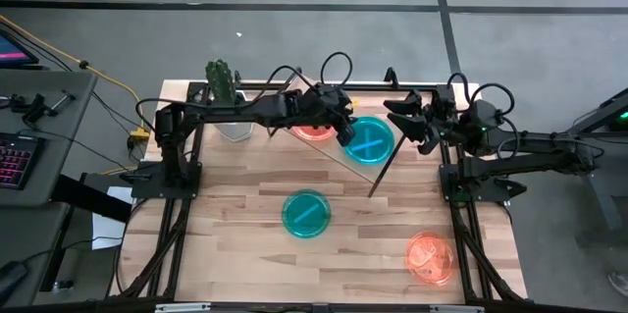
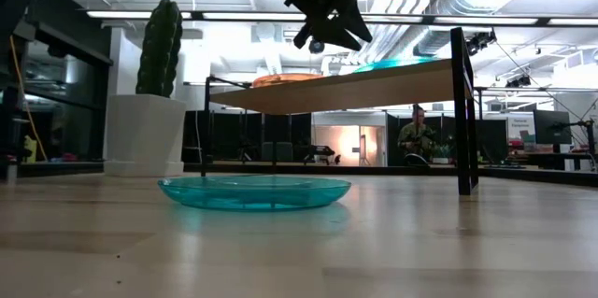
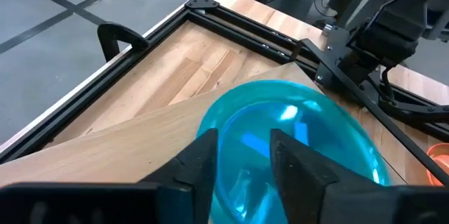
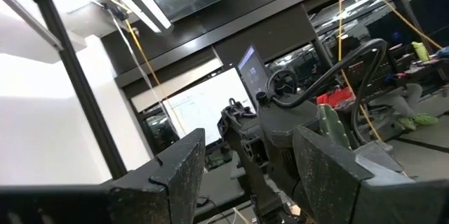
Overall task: Place and stack plates onto a shelf
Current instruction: Stack the orange plate on top of the other orange plates on the shelf
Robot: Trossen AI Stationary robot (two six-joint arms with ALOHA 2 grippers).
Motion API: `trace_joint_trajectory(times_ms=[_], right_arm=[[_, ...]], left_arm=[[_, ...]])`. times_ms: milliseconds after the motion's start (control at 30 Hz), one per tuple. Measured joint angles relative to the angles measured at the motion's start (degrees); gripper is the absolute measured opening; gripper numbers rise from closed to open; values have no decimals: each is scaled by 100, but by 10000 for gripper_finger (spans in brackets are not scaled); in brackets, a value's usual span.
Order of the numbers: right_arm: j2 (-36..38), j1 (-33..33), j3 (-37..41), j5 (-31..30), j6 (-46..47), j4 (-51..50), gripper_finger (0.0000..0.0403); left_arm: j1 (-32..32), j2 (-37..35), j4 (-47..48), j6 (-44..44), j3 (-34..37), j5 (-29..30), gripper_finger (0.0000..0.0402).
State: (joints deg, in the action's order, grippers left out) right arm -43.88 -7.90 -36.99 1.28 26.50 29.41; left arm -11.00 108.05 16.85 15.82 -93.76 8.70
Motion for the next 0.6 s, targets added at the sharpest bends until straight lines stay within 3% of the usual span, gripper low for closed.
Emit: trace_joint_trajectory(times_ms=[267, 600], right_arm=[[1, 0, 0, -173, 0, 2, 200], [0, 0, 0, -191, 0, -13, 200]], left_arm=[[-101, -108, 2, -183, 14, -462, 152], [-483, -1271, -227, -845, 105, -1262, 150]])
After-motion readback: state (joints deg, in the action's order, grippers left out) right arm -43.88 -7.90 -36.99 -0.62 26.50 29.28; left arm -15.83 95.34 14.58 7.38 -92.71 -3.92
